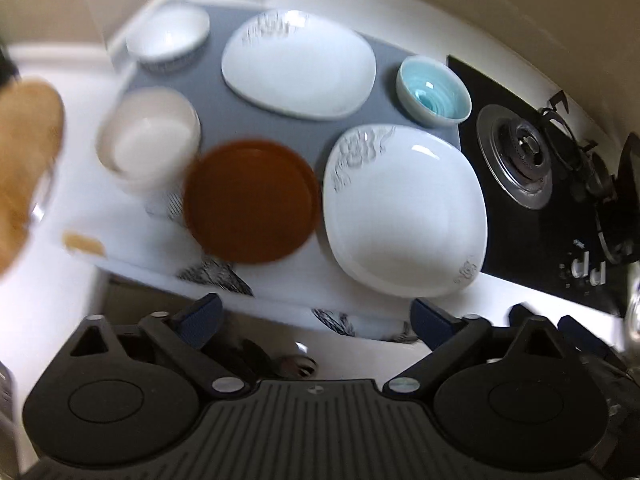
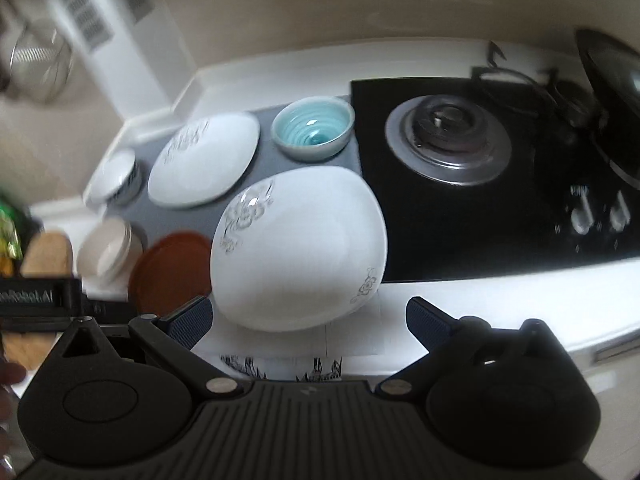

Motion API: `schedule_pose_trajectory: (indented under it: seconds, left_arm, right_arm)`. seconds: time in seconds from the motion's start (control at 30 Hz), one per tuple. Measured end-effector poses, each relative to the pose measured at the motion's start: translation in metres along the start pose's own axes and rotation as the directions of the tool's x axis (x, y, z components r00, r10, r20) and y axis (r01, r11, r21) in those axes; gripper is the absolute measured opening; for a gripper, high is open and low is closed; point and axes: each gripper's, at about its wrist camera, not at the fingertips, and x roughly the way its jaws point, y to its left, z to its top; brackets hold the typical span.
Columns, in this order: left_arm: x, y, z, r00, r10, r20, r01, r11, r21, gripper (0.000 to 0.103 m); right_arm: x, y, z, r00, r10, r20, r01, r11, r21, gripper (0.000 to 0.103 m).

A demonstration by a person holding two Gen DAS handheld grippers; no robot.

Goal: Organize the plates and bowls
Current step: 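Reach both grippers to the nearer floral white plate and grip its rim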

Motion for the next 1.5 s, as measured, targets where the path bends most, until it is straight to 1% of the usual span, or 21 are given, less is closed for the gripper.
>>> schedule_pose_trajectory:
  seconds: [0.13,0.2,0.23,0.37,0.4,0.47,0.53,0.6,0.67,0.73,0.8,0.9,1.0,1.07,1.1,1.17,1.23,1.27,1.37,1.47,1.5]
  left_arm:
    - [0.008,0.007,0.002,0.995,-0.083,0.06,0.082,0.997,0.012,0.095]
    - [0.019,0.005,0.01,0.996,-0.092,0.022,0.091,0.995,0.027,0.096]
    - [0.025,0.006,0.014,0.996,-0.094,-0.005,0.094,0.995,0.019,0.096]
    - [0.055,0.024,0.036,0.994,-0.091,-0.065,0.082,0.989,-0.124,0.095]
    - [0.065,0.028,0.044,0.989,-0.117,-0.093,0.103,0.983,-0.151,0.094]
    - [0.082,0.036,0.063,0.972,-0.187,-0.144,0.16,0.971,-0.179,0.084]
    - [0.092,0.035,0.083,0.969,-0.193,-0.156,0.166,0.972,-0.166,0.082]
    - [0.1,0.033,0.099,0.969,-0.193,-0.152,0.168,0.972,-0.162,0.079]
    - [0.111,0.03,0.109,0.958,-0.227,-0.172,0.2,0.967,-0.16,0.064]
    - [0.122,0.025,0.116,0.951,-0.23,-0.207,0.199,0.967,-0.16,0.056]
    - [0.127,0.016,0.12,0.943,-0.245,-0.225,0.223,0.968,-0.116,0.056]
    - [0.133,0.001,0.121,0.951,-0.212,-0.226,0.21,0.977,-0.034,0.056]
    - [0.133,-0.004,0.119,0.959,-0.204,-0.197,0.205,0.979,-0.016,0.063]
    - [0.133,-0.004,0.118,0.968,-0.184,-0.173,0.186,0.983,-0.006,0.062]
    - [0.132,-0.005,0.118,0.973,-0.179,-0.148,0.184,0.983,0.02,0.062]
    - [0.122,-0.008,0.116,0.985,-0.162,-0.061,0.168,0.981,0.098,0.062]
    - [0.119,-0.014,0.116,0.992,-0.124,-0.034,0.128,0.98,0.156,0.062]
    - [0.121,-0.015,0.116,0.99,-0.134,-0.048,0.14,0.977,0.158,0.062]
    - [0.132,-0.012,0.121,0.976,-0.191,-0.106,0.202,0.973,0.109,0.062]
    - [0.143,-0.016,0.124,0.985,-0.125,-0.117,0.142,0.978,0.153,0.062]
    - [0.146,-0.02,0.125,0.987,-0.109,-0.12,0.13,0.974,0.184,0.062]
  right_arm:
    - [0.002,-0.04,-0.007,0.986,0.117,0.116,-0.124,0.991,0.058,0.103]
    - [0.006,-0.056,-0.007,0.976,0.166,0.138,-0.174,0.984,0.042,0.103]
    - [0.01,-0.062,-0.005,0.981,0.14,0.133,-0.147,0.988,0.042,0.103]
    - [0.034,-0.083,-0.001,0.994,0.064,0.092,-0.071,0.995,0.068,0.103]
    - [0.042,-0.088,0.002,0.996,0.058,0.073,-0.064,0.995,0.079,0.103]
    - [0.059,-0.1,0.005,0.998,0.059,0.035,-0.063,0.99,0.13,0.103]
    - [0.074,-0.117,0.009,0.995,0.094,-0.02,-0.087,0.969,0.23,0.099]
    - [0.083,-0.133,0.014,0.982,0.188,-0.017,-0.173,0.931,0.321,0.099]
    - [0.091,-0.143,0.021,0.966,0.259,-0.016,-0.233,0.894,0.383,0.099]
    - [0.098,-0.149,0.03,0.947,0.322,-0.014,-0.288,0.865,0.412,0.101]
    - [0.103,-0.148,0.037,0.924,0.381,-0.024,-0.339,0.849,0.406,0.103]
    - [0.108,-0.144,0.04,0.927,0.375,-0.013,-0.332,0.836,0.438,0.103]
    - [0.115,-0.151,0.031,0.907,0.416,0.069,-0.389,0.763,0.517,0.103]
    - [0.116,-0.152,0.026,0.917,0.387,0.097,-0.38,0.772,0.51,0.103]
    - [0.118,-0.15,0.025,0.927,0.367,0.082,-0.361,0.805,0.47,0.103]
    - [0.123,-0.141,0.028,0.95,0.313,-0.012,-0.288,0.89,0.352,0.103]
    - [0.126,-0.135,0.028,0.978,0.198,-0.07,-0.172,0.945,0.279,0.103]
    - [0.127,-0.137,0.027,0.982,0.168,-0.092,-0.135,0.948,0.289,0.103]
    - [0.134,-0.147,0.025,0.967,0.197,-0.159,-0.114,0.9,0.422,0.103]
    - [0.133,-0.157,0.02,0.969,0.221,-0.109,-0.132,0.839,0.528,0.103]
    - [0.134,-0.156,0.019,0.97,0.219,-0.11,-0.129,0.837,0.532,0.103]
